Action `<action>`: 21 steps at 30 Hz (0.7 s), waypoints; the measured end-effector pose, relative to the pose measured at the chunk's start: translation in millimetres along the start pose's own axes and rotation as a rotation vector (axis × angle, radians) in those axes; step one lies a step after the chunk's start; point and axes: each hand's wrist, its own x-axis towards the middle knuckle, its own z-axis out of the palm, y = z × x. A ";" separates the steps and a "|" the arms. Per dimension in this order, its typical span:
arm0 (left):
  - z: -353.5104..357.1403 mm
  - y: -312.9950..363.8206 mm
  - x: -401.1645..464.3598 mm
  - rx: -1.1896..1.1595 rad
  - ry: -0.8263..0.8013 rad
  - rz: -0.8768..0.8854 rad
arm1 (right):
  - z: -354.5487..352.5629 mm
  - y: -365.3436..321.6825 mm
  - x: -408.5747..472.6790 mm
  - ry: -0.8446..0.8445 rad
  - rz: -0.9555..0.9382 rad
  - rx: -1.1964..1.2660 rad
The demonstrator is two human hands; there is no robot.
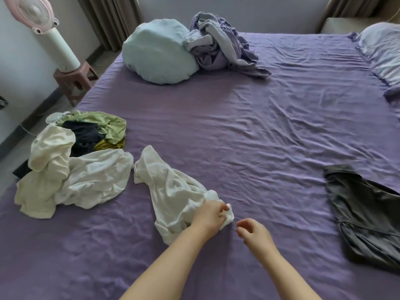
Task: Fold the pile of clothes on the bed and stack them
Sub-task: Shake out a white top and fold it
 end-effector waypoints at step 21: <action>-131.8 72.8 -41.1 -0.732 0.021 0.201 | -78.4 -108.1 -47.9 -0.285 -0.349 0.467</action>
